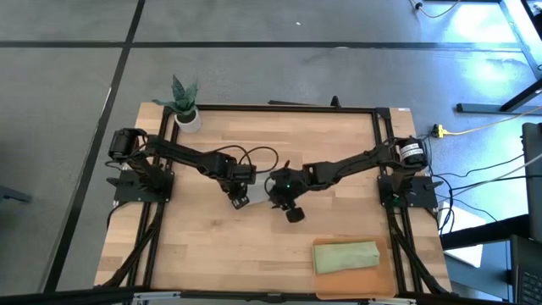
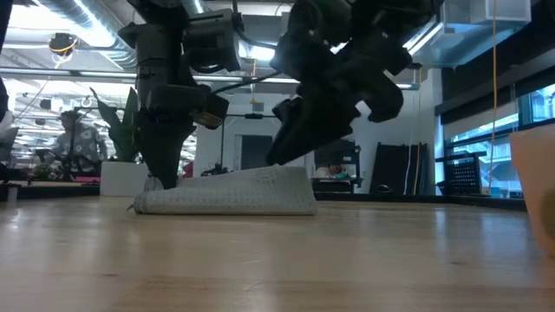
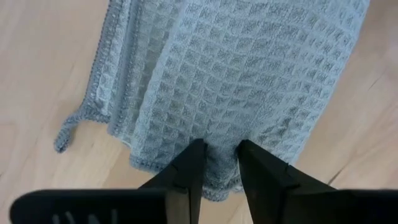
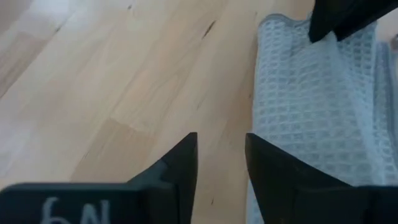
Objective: Roll microfiber towels into tight, uniform cylinder then place into a basket
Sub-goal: Roll the gray microfiber cloth
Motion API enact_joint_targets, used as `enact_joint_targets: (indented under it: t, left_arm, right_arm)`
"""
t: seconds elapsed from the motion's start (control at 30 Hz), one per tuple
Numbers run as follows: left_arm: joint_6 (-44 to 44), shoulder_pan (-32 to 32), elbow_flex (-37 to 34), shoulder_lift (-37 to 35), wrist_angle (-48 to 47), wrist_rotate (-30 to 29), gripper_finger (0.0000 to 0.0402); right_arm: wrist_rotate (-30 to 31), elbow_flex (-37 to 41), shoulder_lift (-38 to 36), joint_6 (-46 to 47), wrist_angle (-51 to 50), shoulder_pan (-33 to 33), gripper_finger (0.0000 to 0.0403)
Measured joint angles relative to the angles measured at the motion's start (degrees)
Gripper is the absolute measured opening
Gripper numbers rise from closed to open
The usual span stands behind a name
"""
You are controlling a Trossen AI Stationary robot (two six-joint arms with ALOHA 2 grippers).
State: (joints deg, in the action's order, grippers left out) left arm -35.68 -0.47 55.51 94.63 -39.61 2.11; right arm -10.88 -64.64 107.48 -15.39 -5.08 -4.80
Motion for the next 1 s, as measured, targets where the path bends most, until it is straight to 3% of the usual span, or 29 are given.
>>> enact_joint_targets:
  t: [0.2, 0.33, 0.53, 0.83, 1.0]
  left_arm:
    - [0.0, 0.0, 0.0, 0.0, 0.0, 0.0, 0.0090]
    - [0.0, 0.0, 0.0, 0.0, 0.1, 0.1, 0.0090]
    - [0.0, 0.0, 0.0, 0.0, -0.1, 0.1, 0.0090]
    - [0.2, 0.0, 0.1, 0.0, -0.4, 0.4, 0.0090]
    - [0.2, 0.0, 0.1, 0.0, -0.4, 0.4, 0.0090]
  right_arm:
    - [2.7, 0.1, 0.0, -1.3, 0.7, 0.0, 0.0176]
    - [6.3, 0.0, 1.2, -5.1, 0.7, 0.0, 0.0187]
    - [7.8, 0.1, 4.5, -7.4, 0.6, 0.0, 0.0188]
    - [17.2, 0.0, 6.5, -7.4, 0.9, 0.3, 0.0188]
    - [19.8, -0.1, 7.3, -7.3, 0.8, 0.2, 0.0155]
